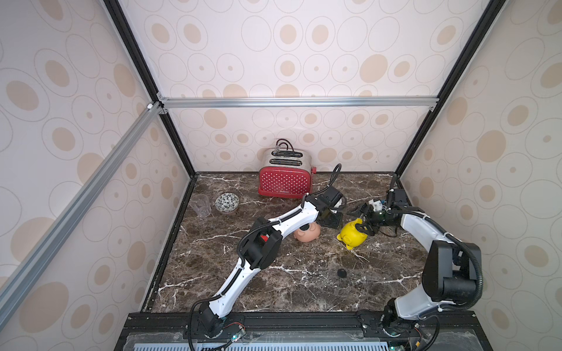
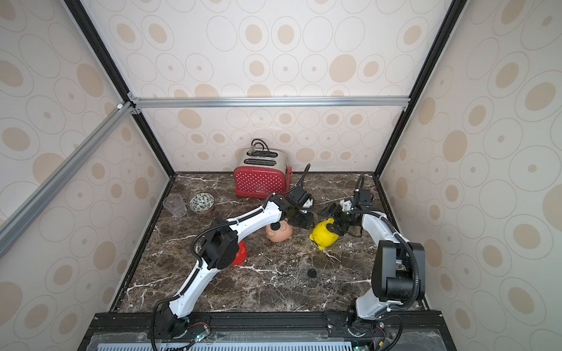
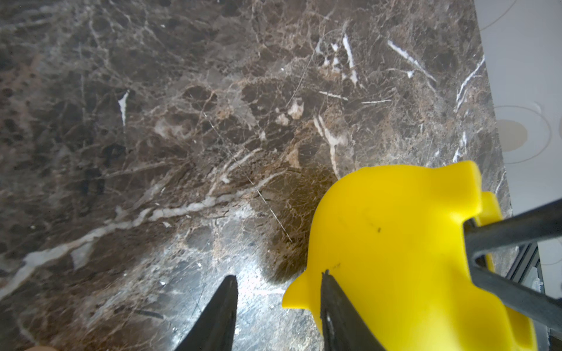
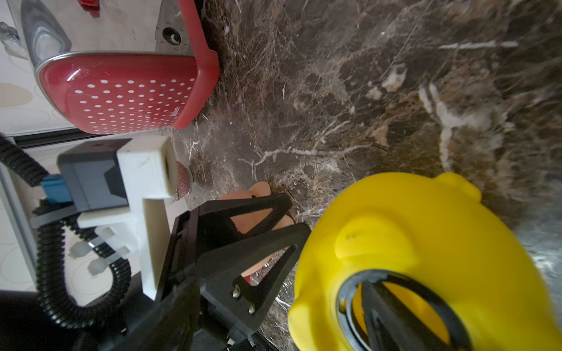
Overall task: Close piggy banks
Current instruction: Turn over the piggy bank at the center of the board.
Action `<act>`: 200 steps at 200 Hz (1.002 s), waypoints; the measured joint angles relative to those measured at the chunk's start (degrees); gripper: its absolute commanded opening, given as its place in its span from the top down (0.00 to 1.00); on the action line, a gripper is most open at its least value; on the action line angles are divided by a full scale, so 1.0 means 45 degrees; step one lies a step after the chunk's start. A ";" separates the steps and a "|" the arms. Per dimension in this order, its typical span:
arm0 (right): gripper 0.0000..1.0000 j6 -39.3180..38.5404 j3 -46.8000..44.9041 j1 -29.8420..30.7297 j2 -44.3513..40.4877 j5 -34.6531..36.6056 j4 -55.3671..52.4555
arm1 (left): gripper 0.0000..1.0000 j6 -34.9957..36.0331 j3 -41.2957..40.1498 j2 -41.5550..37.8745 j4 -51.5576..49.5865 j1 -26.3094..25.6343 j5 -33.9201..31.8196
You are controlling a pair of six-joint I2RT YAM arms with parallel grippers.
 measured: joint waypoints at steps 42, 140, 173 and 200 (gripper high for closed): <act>0.13 -0.0345 0.0714 0.0087 0.0121 0.0311 -0.1035 | 0.54 0.0010 0.0068 0.0000 -0.0204 0.0000 0.0005; 0.08 -0.0933 0.1617 0.0117 0.0316 0.0714 -0.2482 | 0.53 0.0015 0.0141 0.0000 -0.0282 0.0073 0.0010; 0.12 -0.1069 0.2278 0.0262 0.0466 0.0831 -0.2754 | 0.53 0.0015 0.0340 0.0000 -0.0267 0.0112 0.0107; 0.14 -0.1093 0.2521 0.0568 0.0903 0.0981 -0.2846 | 0.52 0.0019 0.0340 -0.0005 -0.0262 0.0185 0.0189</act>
